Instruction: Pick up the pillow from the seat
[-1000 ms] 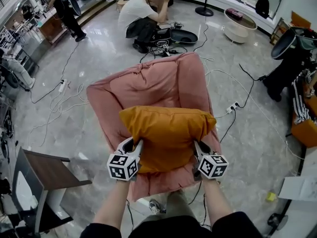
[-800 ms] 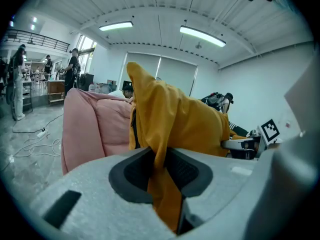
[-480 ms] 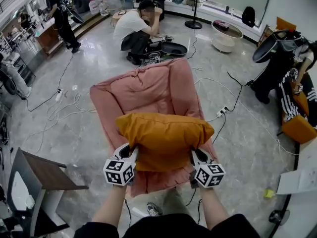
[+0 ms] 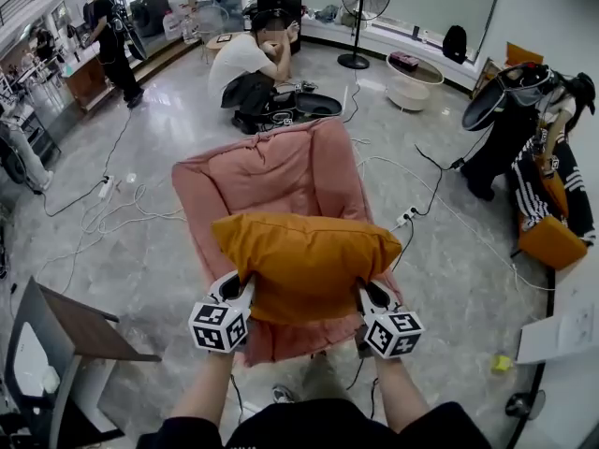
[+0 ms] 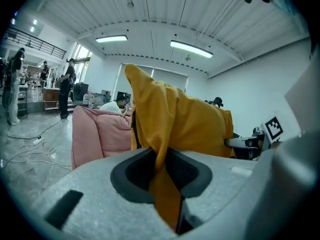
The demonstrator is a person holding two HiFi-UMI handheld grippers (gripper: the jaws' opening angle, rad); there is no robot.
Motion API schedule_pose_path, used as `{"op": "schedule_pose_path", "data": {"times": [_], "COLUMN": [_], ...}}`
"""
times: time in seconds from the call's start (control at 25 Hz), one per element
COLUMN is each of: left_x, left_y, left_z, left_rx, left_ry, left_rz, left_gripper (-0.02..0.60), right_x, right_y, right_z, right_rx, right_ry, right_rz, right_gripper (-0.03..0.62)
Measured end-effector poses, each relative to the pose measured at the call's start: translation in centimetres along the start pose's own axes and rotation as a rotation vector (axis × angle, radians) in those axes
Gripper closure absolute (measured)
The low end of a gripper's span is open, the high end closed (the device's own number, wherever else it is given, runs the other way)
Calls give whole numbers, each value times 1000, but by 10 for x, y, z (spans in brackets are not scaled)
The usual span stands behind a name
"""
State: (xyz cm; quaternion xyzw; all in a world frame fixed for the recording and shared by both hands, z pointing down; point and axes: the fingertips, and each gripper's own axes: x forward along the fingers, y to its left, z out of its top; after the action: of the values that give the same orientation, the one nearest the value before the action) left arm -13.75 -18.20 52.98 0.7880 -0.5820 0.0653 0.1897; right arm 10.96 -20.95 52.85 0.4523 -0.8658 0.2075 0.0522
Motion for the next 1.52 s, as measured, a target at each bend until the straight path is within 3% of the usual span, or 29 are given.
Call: {"op": "schedule_pose_path", "data": {"times": [0.8,1.24,1.52], "left_x": [-83,-139,-178], "left_y": [-16,-35,-29], "left_z": [48,73,72], "left_rx": [9,59,48], "left_ry": [-159,-224,-256], "left_rz": [-23,-34,-14], "left_gripper": [508,508,511], "right_x": [-59,-96,-114], "right_y": [72,103,137], "right_z": [62,77,73], "right_rx": [-132,-151,-154], "right_ry": [-93,-127,-142], "right_rz": [27,61,96], "right_gripper": [568,568,569]}}
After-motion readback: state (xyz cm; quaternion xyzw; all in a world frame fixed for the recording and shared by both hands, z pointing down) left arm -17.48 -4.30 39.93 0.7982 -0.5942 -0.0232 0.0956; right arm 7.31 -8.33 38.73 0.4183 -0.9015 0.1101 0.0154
